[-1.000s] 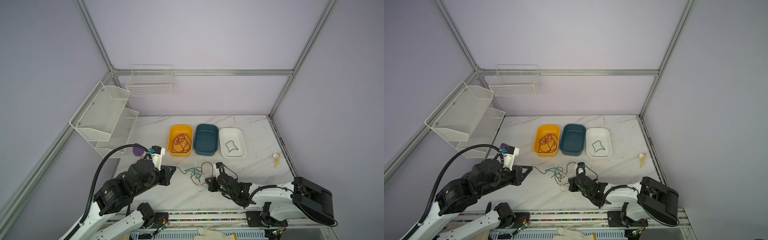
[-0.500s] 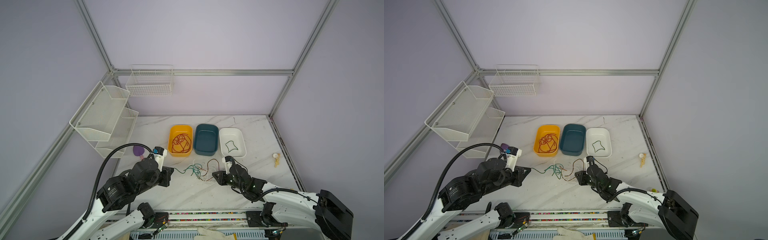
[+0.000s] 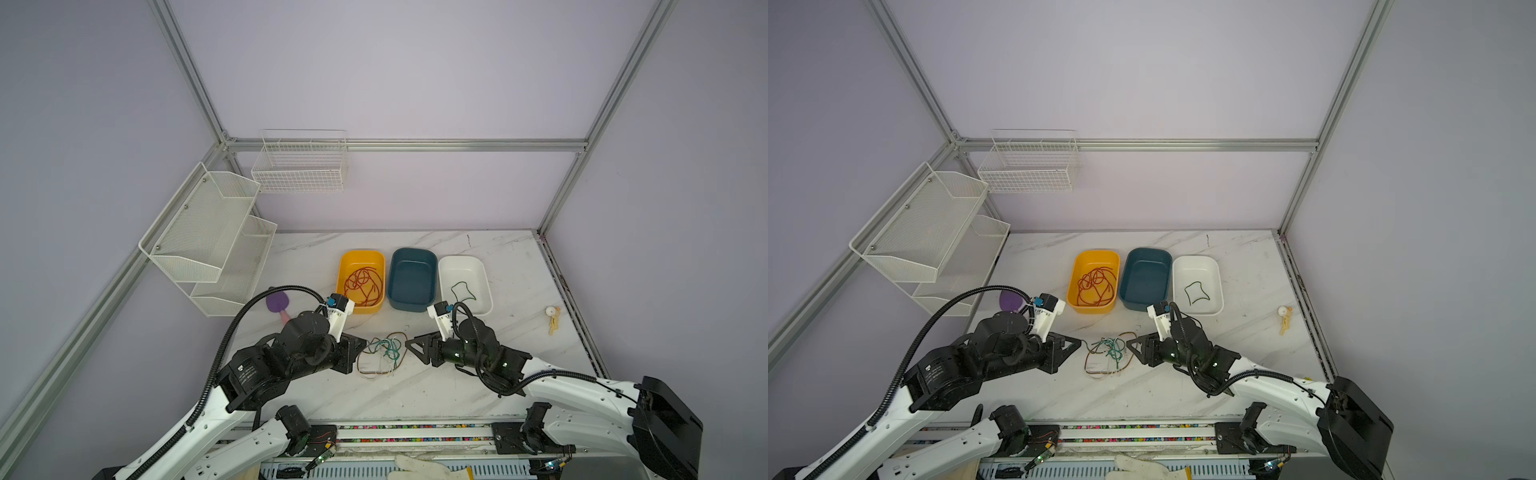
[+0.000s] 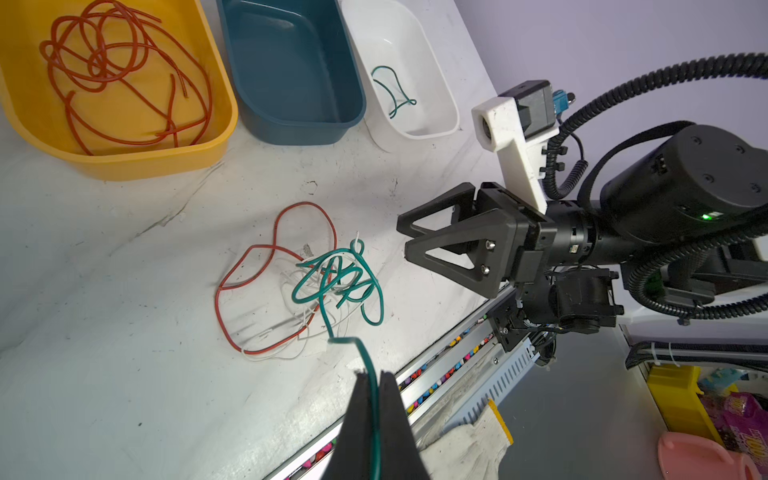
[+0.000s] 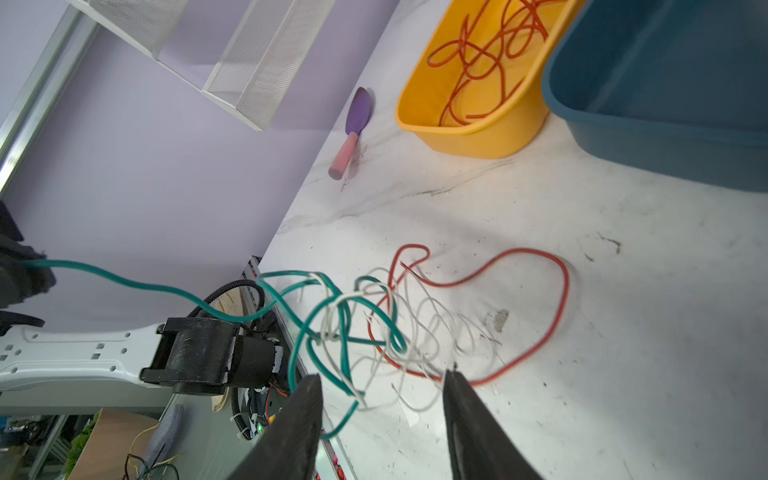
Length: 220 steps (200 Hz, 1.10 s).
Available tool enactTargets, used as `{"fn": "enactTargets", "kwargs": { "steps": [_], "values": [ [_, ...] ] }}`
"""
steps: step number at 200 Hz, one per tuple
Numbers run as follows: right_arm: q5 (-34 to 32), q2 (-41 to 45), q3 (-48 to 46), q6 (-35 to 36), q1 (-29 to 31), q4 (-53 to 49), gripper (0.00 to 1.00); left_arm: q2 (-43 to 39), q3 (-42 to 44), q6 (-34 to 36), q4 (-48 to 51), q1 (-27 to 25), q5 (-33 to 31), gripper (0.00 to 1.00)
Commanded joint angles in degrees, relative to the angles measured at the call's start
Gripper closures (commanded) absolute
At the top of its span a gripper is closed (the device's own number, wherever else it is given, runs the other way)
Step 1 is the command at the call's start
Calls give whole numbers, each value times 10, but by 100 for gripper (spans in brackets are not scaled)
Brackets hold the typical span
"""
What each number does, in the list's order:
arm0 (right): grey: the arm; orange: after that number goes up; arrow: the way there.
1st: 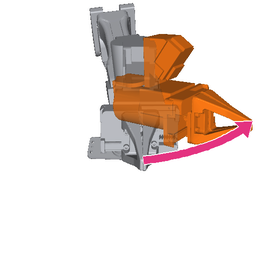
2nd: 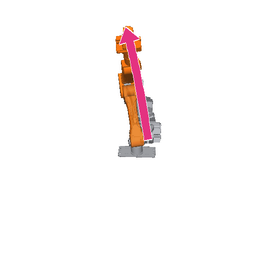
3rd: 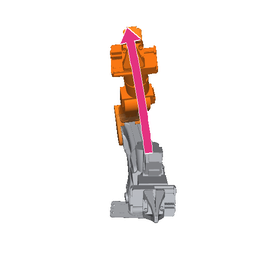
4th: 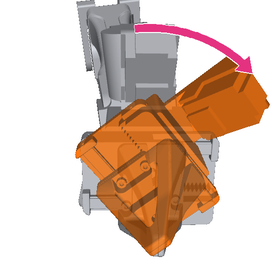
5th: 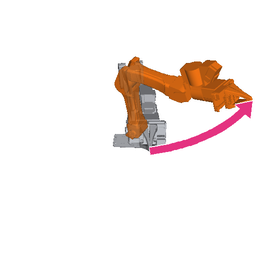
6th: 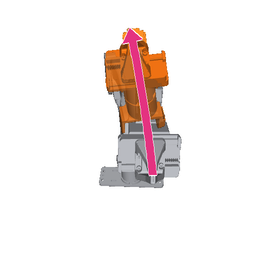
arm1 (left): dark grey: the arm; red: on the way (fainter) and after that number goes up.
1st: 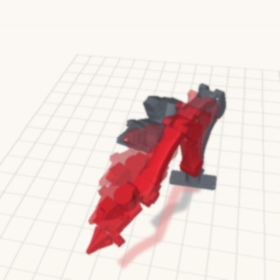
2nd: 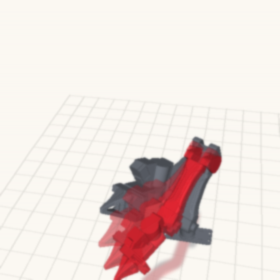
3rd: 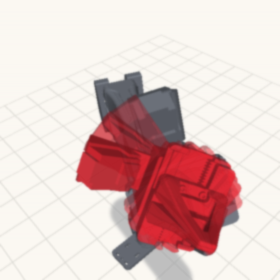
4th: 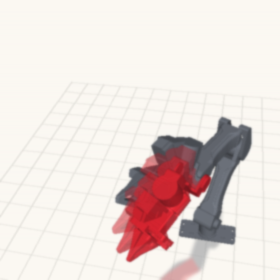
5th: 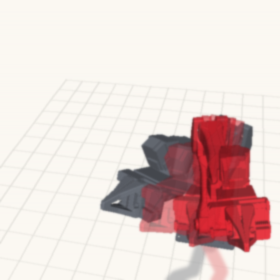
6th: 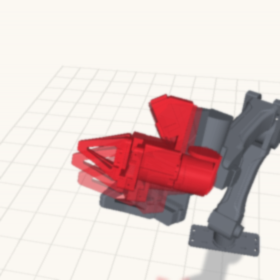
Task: Untangle the cables
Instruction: 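Pull the green wire away with the left gripper while the right holds the tangle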
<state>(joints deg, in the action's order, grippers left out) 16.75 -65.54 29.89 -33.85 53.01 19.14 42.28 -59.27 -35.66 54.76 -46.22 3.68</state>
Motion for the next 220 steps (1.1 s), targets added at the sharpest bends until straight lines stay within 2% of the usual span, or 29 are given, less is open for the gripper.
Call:
{"fn": "enactTargets", "kwargs": {
  "steps": [1, 27, 48, 110, 176, 220],
  "values": [
    [10, -33, 28, 40, 18, 50, 51, -2, 11, 19, -38, 0, 26, 100],
    [8, -56, 30, 43, 25, 65, 58, -9, 11, 20, -36, 0, 26, 100],
    [2, -55, 16, 46, 28, 70, 59, -15, 12, 21, -34, 0, 23, 100],
    [-51, 4, -20, 49, 28, 47, 59, -15, 1, 26, -22, 0, 26, 100],
    [-43, -23, -36, 42, 28, 80, 59, -16, -12, 28, -14, 0, 22, 100],
    [-30, 4, -73, 28, 29, 119, 57, -22, -14, 30, -5, 0, 14, 100]
  ]
}}
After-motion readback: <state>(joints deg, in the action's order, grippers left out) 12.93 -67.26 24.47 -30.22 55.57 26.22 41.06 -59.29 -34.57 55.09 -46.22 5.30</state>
